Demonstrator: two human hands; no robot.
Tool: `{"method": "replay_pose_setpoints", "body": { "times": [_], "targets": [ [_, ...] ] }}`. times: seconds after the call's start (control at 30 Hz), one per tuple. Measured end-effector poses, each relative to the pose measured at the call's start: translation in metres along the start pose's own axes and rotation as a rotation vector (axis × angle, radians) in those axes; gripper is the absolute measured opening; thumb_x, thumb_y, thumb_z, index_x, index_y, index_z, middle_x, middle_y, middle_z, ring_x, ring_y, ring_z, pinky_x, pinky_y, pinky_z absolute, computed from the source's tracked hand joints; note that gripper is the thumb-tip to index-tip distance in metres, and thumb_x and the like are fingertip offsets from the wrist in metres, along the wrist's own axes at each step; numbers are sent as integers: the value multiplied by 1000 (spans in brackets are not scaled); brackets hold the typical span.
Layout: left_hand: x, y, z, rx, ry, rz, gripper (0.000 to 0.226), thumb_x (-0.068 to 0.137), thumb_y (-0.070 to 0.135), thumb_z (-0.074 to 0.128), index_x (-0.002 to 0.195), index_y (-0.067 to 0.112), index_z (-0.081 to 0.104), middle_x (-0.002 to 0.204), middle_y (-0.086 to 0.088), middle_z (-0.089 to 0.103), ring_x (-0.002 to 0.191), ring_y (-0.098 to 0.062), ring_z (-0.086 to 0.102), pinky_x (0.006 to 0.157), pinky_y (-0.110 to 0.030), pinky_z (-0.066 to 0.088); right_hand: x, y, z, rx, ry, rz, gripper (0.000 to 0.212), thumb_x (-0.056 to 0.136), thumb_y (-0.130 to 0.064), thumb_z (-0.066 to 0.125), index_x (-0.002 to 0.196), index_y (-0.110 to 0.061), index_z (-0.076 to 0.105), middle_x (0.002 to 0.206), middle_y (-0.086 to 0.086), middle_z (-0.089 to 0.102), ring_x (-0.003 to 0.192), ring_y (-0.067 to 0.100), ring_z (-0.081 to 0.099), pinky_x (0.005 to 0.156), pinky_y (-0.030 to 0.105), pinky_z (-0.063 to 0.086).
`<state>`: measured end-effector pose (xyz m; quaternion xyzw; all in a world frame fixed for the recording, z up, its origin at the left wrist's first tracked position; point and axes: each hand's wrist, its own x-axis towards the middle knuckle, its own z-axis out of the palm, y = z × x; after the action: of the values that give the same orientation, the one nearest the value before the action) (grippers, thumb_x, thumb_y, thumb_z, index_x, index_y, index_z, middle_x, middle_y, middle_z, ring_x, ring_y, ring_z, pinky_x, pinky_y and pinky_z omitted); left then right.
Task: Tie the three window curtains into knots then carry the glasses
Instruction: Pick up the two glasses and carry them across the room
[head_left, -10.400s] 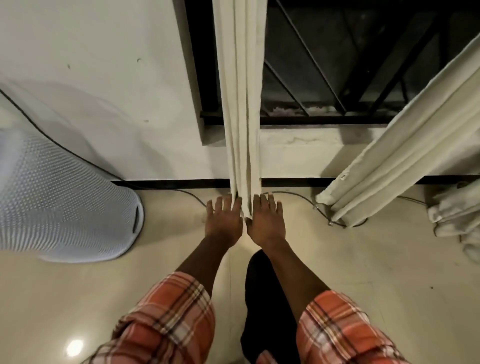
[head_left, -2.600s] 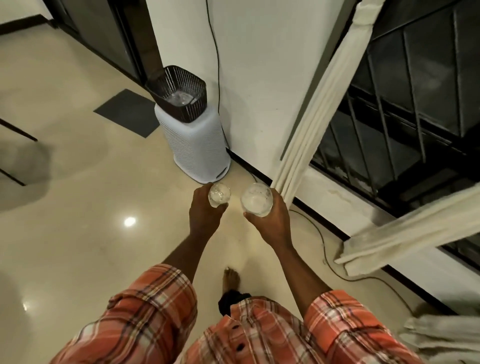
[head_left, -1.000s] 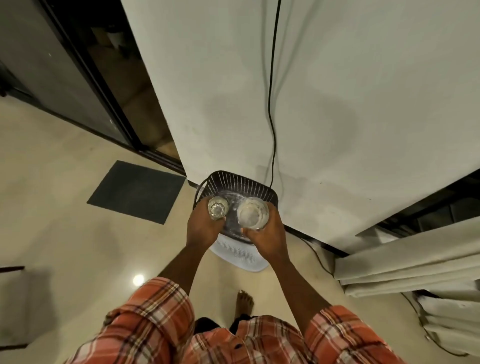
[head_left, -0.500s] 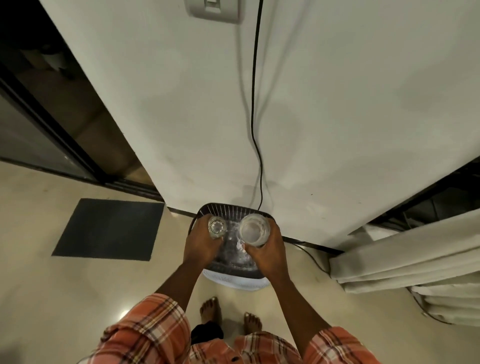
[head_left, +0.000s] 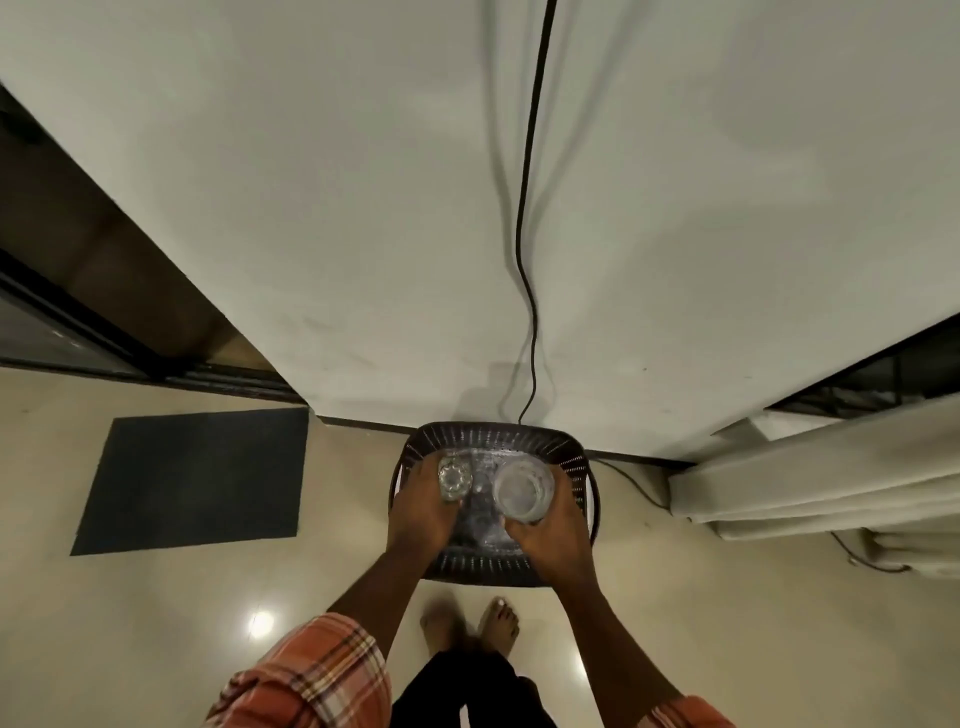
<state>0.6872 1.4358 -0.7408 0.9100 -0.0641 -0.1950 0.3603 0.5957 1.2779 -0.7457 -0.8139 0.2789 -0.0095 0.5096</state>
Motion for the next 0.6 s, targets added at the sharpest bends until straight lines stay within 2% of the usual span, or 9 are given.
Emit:
{"method": "replay_pose_setpoints", "body": {
  "times": [0.13, 0.2, 0.3, 0.47, 0.6],
  "targets": [
    [13, -7, 12, 15, -42, 14, 57, 82, 22, 71, 133, 22, 46, 126, 1, 60, 113, -20, 58, 97, -37, 48, 8, 12, 12, 23, 22, 55, 81, 67, -24, 85, 134, -28, 40, 121, -14, 57, 112, 5, 55, 96, 30, 48],
    [24, -16, 25, 30, -82, 7, 59, 81, 21, 70, 134, 22, 43, 125, 0, 61, 110, -21, 61, 95, -38, 50, 17, 26, 22, 74, 22, 96, 77, 70, -22, 84, 134, -29, 41, 123, -13, 57, 113, 1, 54, 97, 25, 47],
    [28, -26, 32, 55, -106, 20, 64, 79, 21, 72, 135, 20, 41, 124, -3, 61, 109, -23, 61, 91, -40, 52, 22, 30, 26, 92, 28, 95, 72, 71, -16, 82, 128, -34, 42, 118, -13, 60, 107, -6, 56, 86, 12, 47],
    [46, -40, 55, 32, -147, -5, 63, 80, 21, 73, 135, 19, 42, 126, -5, 59, 114, -23, 58, 96, -41, 49, 41, 50, 36, 59, -6, 116, 78, 71, -20, 79, 136, -26, 37, 123, -8, 58, 110, 8, 58, 88, 24, 52],
    [49, -48, 63, 64, -174, -8, 56, 82, 18, 71, 131, 19, 43, 123, -6, 60, 109, -25, 60, 91, -38, 52, 46, 59, 41, 45, -10, 118, 80, 71, -22, 80, 137, -22, 35, 126, -5, 56, 113, 8, 56, 91, 22, 49]
  ]
}}
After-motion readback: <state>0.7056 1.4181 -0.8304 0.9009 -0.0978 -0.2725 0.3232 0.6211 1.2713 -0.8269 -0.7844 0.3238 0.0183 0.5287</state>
